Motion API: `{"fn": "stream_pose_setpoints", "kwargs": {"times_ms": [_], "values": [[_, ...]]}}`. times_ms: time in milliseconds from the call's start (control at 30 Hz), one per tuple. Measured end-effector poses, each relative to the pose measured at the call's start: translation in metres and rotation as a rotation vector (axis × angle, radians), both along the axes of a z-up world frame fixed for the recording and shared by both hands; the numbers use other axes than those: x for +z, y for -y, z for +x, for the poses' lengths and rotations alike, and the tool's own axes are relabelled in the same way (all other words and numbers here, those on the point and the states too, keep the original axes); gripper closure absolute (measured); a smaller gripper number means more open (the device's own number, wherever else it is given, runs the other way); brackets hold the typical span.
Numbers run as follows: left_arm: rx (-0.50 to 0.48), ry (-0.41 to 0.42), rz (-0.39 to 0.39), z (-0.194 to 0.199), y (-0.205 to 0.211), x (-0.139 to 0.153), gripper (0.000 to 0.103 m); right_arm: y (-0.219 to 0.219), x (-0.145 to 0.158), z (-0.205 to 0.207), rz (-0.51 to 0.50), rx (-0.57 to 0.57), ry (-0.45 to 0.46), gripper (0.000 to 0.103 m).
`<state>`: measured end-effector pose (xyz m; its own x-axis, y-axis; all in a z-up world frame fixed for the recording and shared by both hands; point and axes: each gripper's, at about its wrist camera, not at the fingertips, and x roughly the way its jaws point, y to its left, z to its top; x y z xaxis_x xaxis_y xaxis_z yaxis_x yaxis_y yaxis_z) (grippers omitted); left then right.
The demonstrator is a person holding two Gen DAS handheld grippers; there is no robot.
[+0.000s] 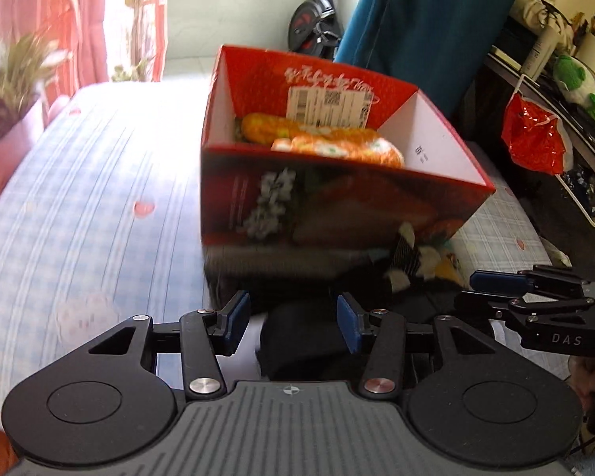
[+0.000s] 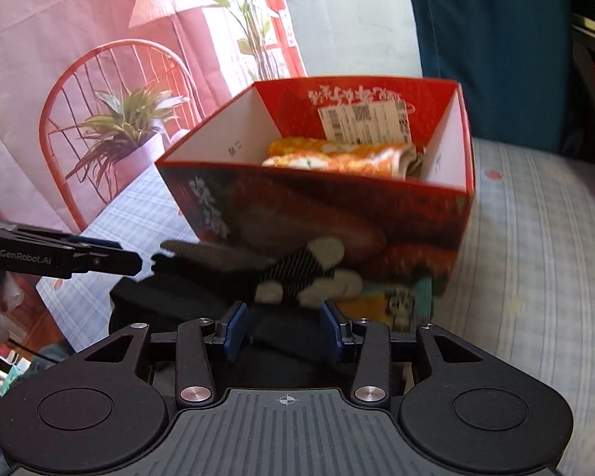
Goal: Organize soft objects
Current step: 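Move the left tool back to the black strap item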
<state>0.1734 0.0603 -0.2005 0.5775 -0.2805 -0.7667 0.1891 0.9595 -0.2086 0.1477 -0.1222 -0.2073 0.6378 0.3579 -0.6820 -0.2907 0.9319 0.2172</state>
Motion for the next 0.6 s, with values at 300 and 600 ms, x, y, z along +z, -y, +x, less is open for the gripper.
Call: {"fn": "stream_pose_setpoints", "kwargs": {"times_ms": [300, 600], "values": [[0.082, -0.052, -0.051, -0.017, -0.009, -0.015, 0.045, 0.013, -0.007, -0.025, -0.005, -0.064, 0.004, 0.054], [0.091, -0.089, -0.1, -0.02, -0.005, -0.029, 0.04, 0.026, -0.021, -0.032, 0.034, -0.123, -0.045, 0.04]]}}
